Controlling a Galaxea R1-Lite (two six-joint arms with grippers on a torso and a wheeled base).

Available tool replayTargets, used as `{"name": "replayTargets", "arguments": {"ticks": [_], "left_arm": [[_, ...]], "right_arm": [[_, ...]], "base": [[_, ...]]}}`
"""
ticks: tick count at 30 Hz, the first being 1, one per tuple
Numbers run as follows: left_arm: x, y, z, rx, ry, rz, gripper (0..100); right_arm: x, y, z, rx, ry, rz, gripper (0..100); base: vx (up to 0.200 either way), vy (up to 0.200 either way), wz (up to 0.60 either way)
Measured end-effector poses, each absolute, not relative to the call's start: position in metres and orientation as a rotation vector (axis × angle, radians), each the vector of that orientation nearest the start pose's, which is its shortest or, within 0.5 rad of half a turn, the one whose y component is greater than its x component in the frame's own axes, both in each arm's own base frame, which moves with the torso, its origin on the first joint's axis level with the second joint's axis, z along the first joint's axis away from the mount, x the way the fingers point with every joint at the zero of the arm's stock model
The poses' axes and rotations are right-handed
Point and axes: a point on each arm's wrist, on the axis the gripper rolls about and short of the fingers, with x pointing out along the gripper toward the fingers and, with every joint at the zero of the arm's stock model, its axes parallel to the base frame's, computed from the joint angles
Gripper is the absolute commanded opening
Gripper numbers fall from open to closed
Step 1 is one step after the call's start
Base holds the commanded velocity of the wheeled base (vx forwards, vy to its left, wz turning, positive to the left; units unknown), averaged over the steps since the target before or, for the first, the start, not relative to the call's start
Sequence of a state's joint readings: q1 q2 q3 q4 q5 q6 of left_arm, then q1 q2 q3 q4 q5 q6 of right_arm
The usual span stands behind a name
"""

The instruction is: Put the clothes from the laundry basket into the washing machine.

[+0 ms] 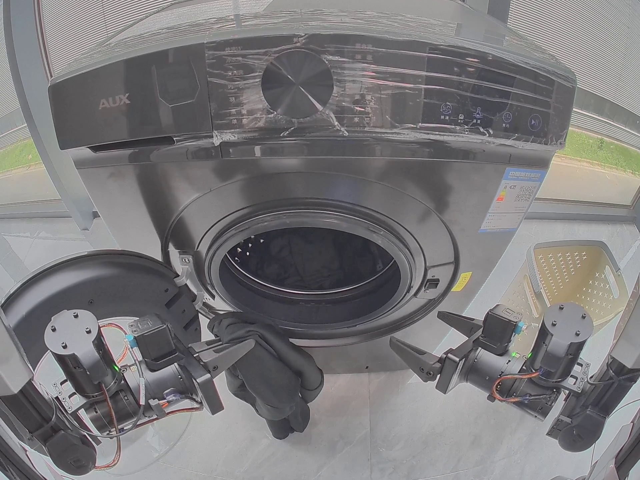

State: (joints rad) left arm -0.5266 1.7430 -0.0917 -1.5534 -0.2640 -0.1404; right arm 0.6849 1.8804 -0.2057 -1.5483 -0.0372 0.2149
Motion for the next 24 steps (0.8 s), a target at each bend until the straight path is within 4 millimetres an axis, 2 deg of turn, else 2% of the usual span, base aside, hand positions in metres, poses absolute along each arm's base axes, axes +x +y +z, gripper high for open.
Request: {"name": "replayTargets", "arguments": {"ticks": [9,13,18,24], "left_arm": [[0.183,-0.116,0.104,-0.079,0.142,-0.753,0],[0.189,-0.124,0.103,-0.065,0.130,-0.732,0],[0.208,-0.144,0.100,-0.064,0.111,-0.748,0],[0.240,-0.170,0.084,-0.082,0.120,-0.747,0]], "right_arm": [[0.194,0.158,0.091,0.160,0.190,0.632,100],[0.193,0.158,0.091,0.160,0.190,0.635,100],[0.192,0.159,0.091,0.159,0.191,0.640,100],[0.183,0.162,0.088,0.148,0.212,0.673,100]], "base": [[0.000,0.000,0.00],[0.000,0.000,0.00],[0.000,0.000,0.00],[0.000,0.000,0.00]]}}
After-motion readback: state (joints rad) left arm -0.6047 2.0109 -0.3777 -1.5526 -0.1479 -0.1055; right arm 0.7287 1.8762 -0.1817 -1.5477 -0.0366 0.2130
